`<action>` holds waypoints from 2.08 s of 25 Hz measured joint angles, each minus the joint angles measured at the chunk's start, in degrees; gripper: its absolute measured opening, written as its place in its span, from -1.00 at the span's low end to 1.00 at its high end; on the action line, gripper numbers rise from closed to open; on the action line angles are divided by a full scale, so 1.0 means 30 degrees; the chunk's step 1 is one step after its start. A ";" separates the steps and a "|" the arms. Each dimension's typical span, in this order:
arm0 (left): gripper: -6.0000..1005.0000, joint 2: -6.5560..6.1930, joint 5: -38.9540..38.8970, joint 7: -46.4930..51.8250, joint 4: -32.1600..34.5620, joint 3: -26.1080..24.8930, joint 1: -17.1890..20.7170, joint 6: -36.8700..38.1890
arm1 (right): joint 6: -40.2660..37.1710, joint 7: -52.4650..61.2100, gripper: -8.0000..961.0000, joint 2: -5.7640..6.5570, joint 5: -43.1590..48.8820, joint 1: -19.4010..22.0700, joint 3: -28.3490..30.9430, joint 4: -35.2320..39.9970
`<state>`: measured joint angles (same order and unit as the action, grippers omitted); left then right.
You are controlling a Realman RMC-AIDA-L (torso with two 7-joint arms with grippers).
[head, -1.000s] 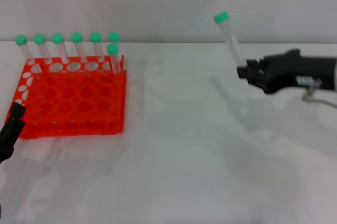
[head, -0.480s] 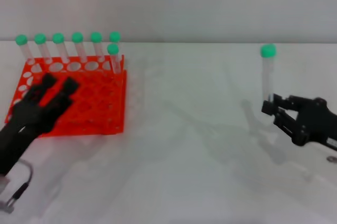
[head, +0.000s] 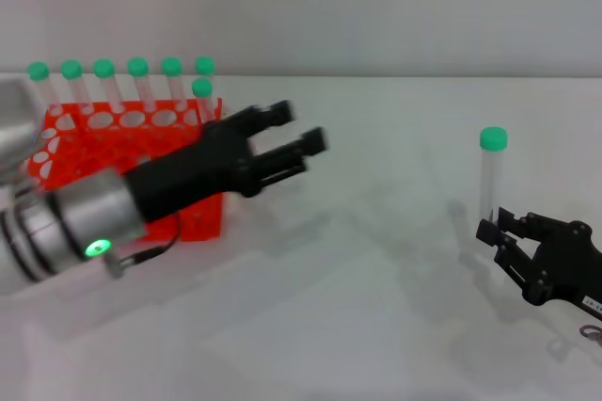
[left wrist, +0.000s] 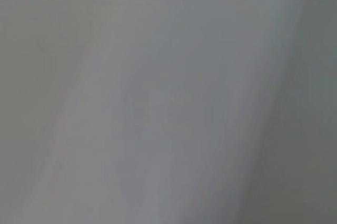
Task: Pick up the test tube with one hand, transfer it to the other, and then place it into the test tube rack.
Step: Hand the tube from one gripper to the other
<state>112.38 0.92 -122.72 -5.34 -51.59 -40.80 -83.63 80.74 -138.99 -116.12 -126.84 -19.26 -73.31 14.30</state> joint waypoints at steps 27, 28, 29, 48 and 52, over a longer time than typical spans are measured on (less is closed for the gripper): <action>0.44 0.2036 0.5526 -0.0888 -0.4774 -0.0704 -0.2963 0.7640 | 0.1130 -0.0468 -0.58 0.0029 -0.0498 -0.0089 -0.0085 -0.0548; 0.43 0.2090 0.5524 -0.1017 -0.4888 -0.0825 -0.2834 0.7714 | 0.1133 -0.0448 -0.58 0.0042 -0.0495 -0.0087 -0.0084 -0.0548; 0.43 0.2142 0.5527 -0.1146 -0.5004 -0.0960 -0.2683 0.7794 | 0.1134 -0.0426 -0.58 0.0054 -0.0493 -0.0085 -0.0085 -0.0545; -0.09 0.2372 0.5340 -0.1256 -0.7095 -0.1626 -0.0502 0.7946 | 0.1501 -0.0463 -0.58 0.0260 -0.0431 -0.0218 -0.1078 -0.0356; -0.12 0.2378 0.5338 -0.1264 -0.7227 -0.1775 -0.0189 0.7955 | 0.1501 -0.0477 -0.58 0.0257 -0.0430 -0.0237 -0.1277 -0.0338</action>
<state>119.51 16.94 -126.51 -27.02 -56.91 -41.36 -59.77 85.24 -140.42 -115.35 -128.13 -19.98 -77.14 13.28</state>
